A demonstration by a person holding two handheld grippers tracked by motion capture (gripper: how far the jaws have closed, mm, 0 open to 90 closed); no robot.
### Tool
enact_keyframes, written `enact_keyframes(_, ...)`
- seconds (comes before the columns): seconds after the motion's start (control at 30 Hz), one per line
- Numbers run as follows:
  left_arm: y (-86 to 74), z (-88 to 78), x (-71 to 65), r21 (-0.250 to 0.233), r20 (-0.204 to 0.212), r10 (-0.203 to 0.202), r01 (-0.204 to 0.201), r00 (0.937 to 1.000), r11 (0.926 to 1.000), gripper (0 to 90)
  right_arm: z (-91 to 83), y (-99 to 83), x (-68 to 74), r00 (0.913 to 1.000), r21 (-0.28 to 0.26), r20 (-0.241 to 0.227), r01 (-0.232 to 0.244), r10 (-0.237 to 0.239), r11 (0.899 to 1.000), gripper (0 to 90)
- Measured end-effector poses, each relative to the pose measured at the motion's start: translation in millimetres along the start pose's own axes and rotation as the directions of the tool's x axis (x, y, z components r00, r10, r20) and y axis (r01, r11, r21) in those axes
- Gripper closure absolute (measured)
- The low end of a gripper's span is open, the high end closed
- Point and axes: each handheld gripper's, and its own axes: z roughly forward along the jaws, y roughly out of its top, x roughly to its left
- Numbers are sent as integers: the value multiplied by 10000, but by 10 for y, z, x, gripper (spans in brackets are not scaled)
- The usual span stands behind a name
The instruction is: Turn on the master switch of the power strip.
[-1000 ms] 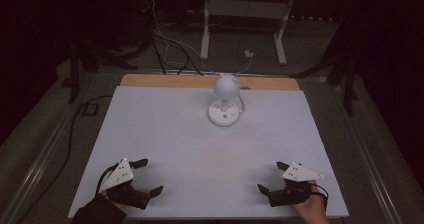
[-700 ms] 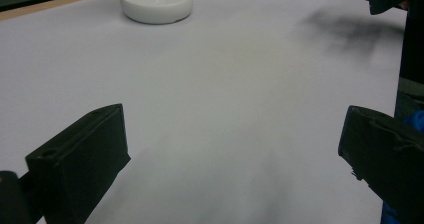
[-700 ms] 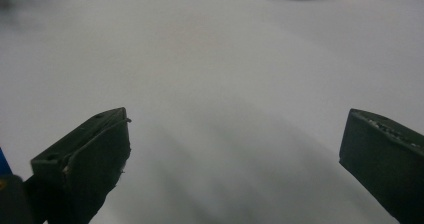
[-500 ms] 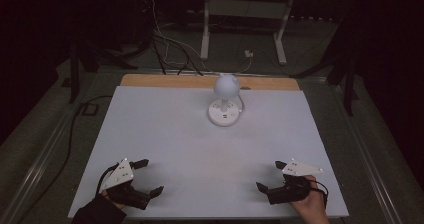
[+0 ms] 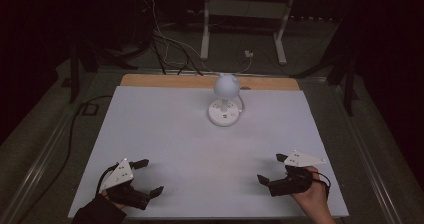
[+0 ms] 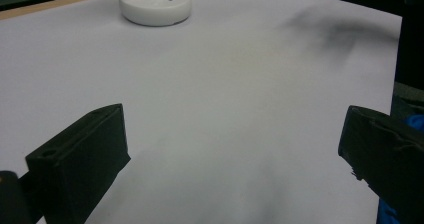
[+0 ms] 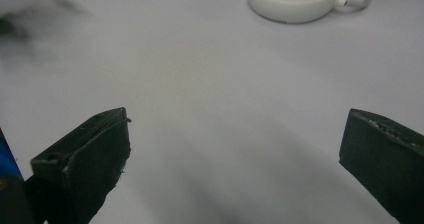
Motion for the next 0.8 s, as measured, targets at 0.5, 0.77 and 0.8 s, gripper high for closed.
enact_keyframes(0.5,1,-3,-1,-46,6,-60,60,10000,10000,1,-50,297,-114,9998,-281,93,187,-184,9994,0)
enact_keyframes(0.77,2,-7,-1,-61,23,-58,58,10000,10000,0,-32,444,-143,9995,-476,199,274,-265,9985,0)
enact_keyframes(0.8,2,-7,-1,-58,29,-55,56,10000,10000,1,-23,483,-153,9994,-519,197,300,-290,9982,0)
